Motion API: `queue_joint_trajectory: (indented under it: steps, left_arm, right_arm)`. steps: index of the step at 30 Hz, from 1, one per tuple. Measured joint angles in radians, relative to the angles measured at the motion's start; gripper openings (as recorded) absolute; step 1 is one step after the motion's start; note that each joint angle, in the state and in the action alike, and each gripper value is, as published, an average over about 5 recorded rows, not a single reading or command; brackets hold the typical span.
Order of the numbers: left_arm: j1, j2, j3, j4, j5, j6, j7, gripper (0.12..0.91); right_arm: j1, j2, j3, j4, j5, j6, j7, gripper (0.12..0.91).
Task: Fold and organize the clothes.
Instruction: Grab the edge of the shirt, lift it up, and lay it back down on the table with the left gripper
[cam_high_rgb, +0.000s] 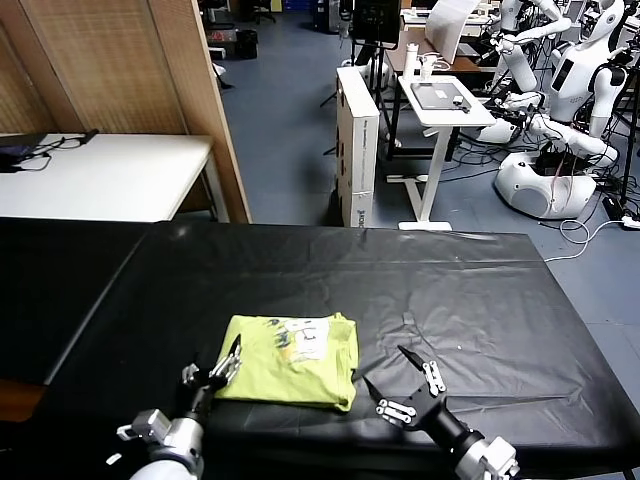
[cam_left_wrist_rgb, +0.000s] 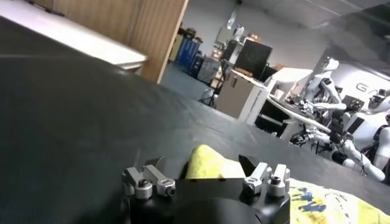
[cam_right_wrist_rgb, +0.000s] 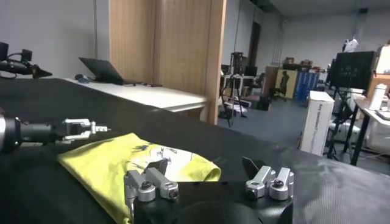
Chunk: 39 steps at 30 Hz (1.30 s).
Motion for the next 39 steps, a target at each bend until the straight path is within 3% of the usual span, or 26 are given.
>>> queue_joint_trajectory:
  steps: [11,15,18,21,25,28,34,39]
  left_arm:
    - [-0.001,-0.006,0.006,0.021,-0.039,0.002,0.020,0.907]
    - [0.001,-0.009,0.008,0.022,-0.048,0.005,0.021,0.871]
    - [0.003,-0.013,0.012,0.019,-0.057,0.012,0.021,0.803]
    - [0.005,-0.019,0.016,0.010,-0.062,0.019,0.021,0.642]
    - [0.008,-0.024,0.018,-0.008,-0.080,0.037,0.016,0.360]
    - [0.014,-0.024,0.011,-0.029,-0.076,0.055,0.010,0.214]
    - [0.015,0.022,-0.060,-0.080,0.058,0.060,0.007,0.184]
    - [0.022,0.124,-0.180,-0.113,0.139,0.036,0.007,0.183]
  right_arm:
    - [0.001,0.005,-0.003,0.002,-0.004,-0.003,0.000,0.907]
    - [0.003,0.006,-0.005,-0.001,-0.006,-0.003,0.000,0.907]
    - [0.006,0.006,-0.006,-0.004,-0.007,-0.003,0.001,0.907]
    - [0.009,0.006,-0.010,-0.009,-0.009,-0.003,0.002,0.907]
    - [0.010,0.008,-0.015,-0.014,-0.016,-0.002,0.004,0.907]
    - [0.013,0.012,-0.017,-0.019,-0.019,-0.001,0.007,0.907]
    - [0.028,0.023,-0.029,-0.039,-0.019,0.000,0.014,0.907]
    - [0.043,0.029,-0.046,-0.056,-0.018,0.000,0.016,0.907]
